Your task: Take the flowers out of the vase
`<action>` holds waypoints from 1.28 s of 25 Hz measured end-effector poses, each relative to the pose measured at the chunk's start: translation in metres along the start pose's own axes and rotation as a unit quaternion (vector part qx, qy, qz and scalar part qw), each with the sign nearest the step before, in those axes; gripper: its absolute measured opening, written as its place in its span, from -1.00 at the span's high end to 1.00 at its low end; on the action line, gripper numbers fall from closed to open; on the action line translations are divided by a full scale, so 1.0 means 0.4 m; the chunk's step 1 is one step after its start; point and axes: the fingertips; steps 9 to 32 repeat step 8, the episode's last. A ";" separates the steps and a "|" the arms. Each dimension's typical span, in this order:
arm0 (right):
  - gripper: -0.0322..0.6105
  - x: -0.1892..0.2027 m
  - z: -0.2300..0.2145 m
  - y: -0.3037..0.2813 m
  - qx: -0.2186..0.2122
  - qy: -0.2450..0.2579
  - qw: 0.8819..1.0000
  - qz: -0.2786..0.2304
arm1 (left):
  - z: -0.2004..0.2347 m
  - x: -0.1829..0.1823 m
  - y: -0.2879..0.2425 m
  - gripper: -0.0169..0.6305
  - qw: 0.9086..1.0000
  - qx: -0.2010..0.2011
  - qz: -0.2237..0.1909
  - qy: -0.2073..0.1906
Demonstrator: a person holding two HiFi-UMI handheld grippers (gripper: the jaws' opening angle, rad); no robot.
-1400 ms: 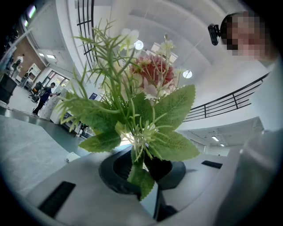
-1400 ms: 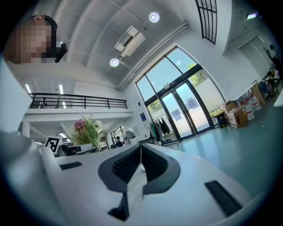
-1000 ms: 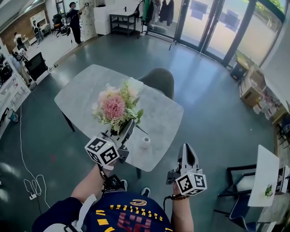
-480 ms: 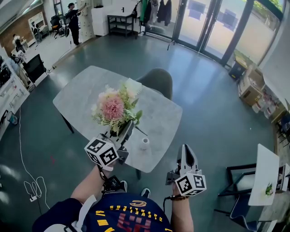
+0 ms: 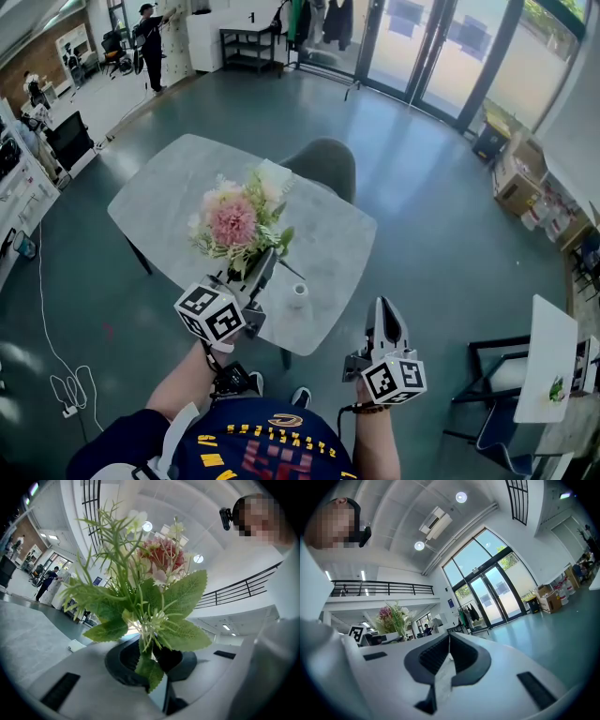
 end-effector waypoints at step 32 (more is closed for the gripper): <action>0.85 -0.002 0.006 0.000 0.001 0.000 1.000 -0.001 | -0.001 -0.001 -0.003 0.82 1.000 0.004 0.002 0.000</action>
Point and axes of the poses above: the fingertips, and each gripper's own axes: y backward along the fingers, z to its left, x out of its underside, and after that the axes turned 5 degrees about -y, right-handed
